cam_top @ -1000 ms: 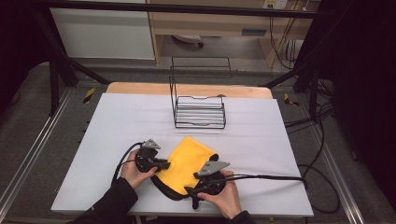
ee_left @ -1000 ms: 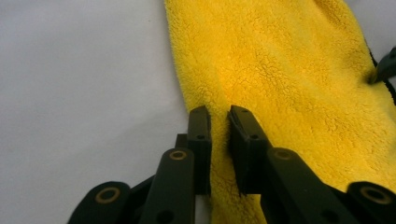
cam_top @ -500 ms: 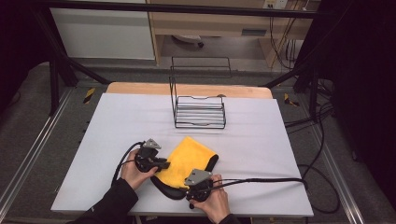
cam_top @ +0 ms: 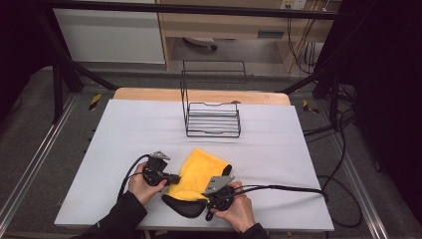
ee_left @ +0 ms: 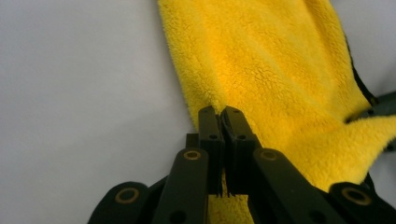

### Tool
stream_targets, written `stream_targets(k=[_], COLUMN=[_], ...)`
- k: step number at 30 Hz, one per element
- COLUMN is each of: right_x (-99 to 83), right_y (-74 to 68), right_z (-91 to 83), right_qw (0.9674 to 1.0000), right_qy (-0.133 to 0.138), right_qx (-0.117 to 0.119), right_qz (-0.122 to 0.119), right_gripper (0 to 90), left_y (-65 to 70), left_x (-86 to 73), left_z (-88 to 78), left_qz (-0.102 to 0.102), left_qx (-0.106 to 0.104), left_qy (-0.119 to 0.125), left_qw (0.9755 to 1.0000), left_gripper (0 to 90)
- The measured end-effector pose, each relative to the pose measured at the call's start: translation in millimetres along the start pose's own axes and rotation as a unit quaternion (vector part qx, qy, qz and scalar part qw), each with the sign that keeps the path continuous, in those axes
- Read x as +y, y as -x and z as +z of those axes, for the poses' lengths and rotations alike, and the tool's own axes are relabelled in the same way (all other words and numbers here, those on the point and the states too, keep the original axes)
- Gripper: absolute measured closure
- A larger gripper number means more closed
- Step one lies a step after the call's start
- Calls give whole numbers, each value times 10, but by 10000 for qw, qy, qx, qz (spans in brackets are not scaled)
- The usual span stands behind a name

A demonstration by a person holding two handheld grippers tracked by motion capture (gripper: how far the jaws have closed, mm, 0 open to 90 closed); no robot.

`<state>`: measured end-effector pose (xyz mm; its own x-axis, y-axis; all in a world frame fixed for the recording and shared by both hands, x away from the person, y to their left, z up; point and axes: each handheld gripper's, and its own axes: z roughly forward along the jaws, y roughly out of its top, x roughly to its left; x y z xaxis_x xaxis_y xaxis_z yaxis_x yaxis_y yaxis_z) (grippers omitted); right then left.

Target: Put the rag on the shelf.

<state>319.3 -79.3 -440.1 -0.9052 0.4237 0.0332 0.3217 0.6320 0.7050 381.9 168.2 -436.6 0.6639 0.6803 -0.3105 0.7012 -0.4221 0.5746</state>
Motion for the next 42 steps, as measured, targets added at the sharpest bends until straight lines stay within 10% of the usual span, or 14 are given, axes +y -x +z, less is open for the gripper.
stream_targets(k=[5,12,23,32,42], right_x=[-114,-195,-271,-299,-317], right_y=[21,311,745,773,820], right_z=[-111,-418,-427,-358,-374], right_qw=[9988,9936,9728,9694,9653], right_qy=[317,763,1073,1039,1098], right_qx=[361,-378,-1180,-1259,-1302], right_qz=[81,747,1677,1835,1979], right_gripper=[595,319,214,172,168], left_y=[184,210,-132,-284,-245], left_x=[-170,-227,459,647,591], left_z=[-93,-89,7,461,313], left_qz=[-101,214,550,323,584], left_qx=[315,415,461,294,355], left_qy=[177,302,737,397,575], left_qw=[9993,9985,9947,9983,9960], left_gripper=[868,820,479,658,844])
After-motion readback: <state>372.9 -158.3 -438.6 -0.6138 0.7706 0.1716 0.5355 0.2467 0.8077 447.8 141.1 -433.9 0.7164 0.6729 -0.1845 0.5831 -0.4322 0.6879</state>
